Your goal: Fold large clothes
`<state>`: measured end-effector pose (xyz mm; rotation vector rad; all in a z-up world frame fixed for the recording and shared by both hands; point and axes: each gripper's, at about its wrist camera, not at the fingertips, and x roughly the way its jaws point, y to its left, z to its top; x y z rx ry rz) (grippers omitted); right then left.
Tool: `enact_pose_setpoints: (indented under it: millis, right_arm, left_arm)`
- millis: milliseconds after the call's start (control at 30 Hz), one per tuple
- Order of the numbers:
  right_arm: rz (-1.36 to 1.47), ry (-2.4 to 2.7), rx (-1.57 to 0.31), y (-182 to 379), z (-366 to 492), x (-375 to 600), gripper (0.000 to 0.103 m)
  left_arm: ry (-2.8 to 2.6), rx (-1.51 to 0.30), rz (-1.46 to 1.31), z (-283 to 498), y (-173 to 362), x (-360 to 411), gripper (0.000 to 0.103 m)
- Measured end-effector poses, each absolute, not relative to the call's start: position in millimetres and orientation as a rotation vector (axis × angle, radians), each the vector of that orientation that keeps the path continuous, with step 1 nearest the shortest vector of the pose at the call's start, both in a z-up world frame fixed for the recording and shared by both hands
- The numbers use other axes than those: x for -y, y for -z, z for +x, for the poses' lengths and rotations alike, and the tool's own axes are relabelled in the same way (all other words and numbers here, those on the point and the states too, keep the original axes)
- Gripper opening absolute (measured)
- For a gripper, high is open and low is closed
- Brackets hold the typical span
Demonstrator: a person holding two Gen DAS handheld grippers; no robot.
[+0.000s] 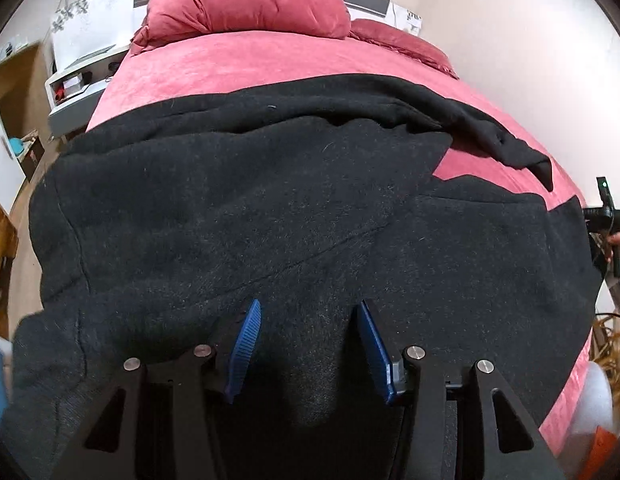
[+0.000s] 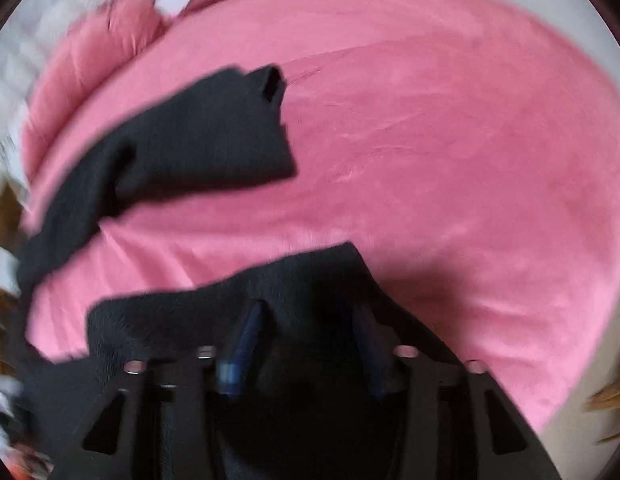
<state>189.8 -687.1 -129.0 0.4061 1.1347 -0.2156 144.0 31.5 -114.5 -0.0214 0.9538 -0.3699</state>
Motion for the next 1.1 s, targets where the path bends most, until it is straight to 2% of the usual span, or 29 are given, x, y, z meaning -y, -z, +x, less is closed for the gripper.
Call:
enact_pose_setpoints:
  millis: [33, 67, 167, 233, 333, 433, 467, 533, 633, 733, 800, 833, 900, 933, 967, 1033, 1100]
  right_arm:
    - [0.419, 0.228, -1.133, 126.3, 187.1, 685.5, 0.011]
    - [0.464, 0.234, -1.115, 120.4, 181.6, 688.5, 0.007]
    - [0.471, 0.286, -1.01, 91.9, 166.1, 699.0, 0.005]
    - [0.448, 0.356, -0.891, 60.2, 152.4, 711.3, 0.0]
    - [0.44, 0.557, -0.683, 14.0, 129.3, 744.4, 0.0]
    - [0.573, 0.535, -0.683, 17.9, 127.1, 779.1, 0.008]
    - [0.652, 0.471, -0.72, 28.6, 128.4, 787.1, 0.026]
    - [0.76, 0.375, -0.84, 61.5, 133.4, 788.4, 0.042]
    - [0.723, 0.325, -0.966, 99.6, 151.7, 767.9, 0.042]
    - [0.734, 0.297, -1.005, 120.9, 165.2, 751.5, 0.043]
    - [0.79, 0.207, -1.024, 136.1, 179.6, 737.2, 0.055]
    - [0.752, 0.174, -1.037, 136.2, 184.7, 725.9, 0.068]
    - [0.485, 0.153, -1.134, 130.0, 193.9, 688.9, 0.068]
    - [0.381, 0.158, -1.174, 128.8, 194.9, 673.6, 0.062]
    - [0.297, 0.17, -1.193, 125.5, 192.9, 657.8, 0.043]
    - [0.284, 0.225, -1.193, 119.4, 186.0, 649.3, 0.011]
    - [0.333, 0.269, -1.165, 110.6, 176.9, 648.7, 0.01]
  left_arm:
    - [0.371, -0.952, -0.017, 143.7, 114.2, -30.6, 0.057]
    - [0.373, -0.952, -0.01, 143.3, 113.3, -29.4, 0.059]
    - [0.377, -0.951, 0.008, 143.9, 110.2, -25.4, 0.062]
    - [0.37, -0.943, -0.002, 142.6, 106.7, -27.6, 0.062]
    - [0.36, -0.944, -0.026, 143.9, 108.4, -33.5, 0.062]
    - [0.353, -0.949, -0.01, 140.1, 110.2, -37.6, 0.063]
    - [0.354, -0.948, -0.003, 141.8, 111.6, -33.3, 0.064]
    - [0.356, -0.943, 0.007, 144.4, 115.2, -26.4, 0.066]
    - [0.35, -0.941, 0.023, 143.3, 118.5, -22.9, 0.066]
    - [0.344, -0.95, 0.02, 143.4, 116.3, -21.6, 0.066]
    - [0.342, -0.956, 0.014, 142.0, 114.0, -24.1, 0.066]
    - [0.341, -0.958, 0.009, 141.8, 113.6, -24.9, 0.066]
    - [0.34, -0.96, -0.001, 141.6, 114.1, -25.6, 0.066]
    - [0.339, -0.958, -0.002, 140.9, 114.1, -26.5, 0.066]
    - [0.337, -0.954, 0.0, 140.8, 115.0, -25.1, 0.067]
    - [0.334, -0.95, 0.006, 139.0, 114.6, -24.5, 0.071]
    - [0.33, -0.95, 0.004, 138.6, 113.8, -23.2, 0.072]
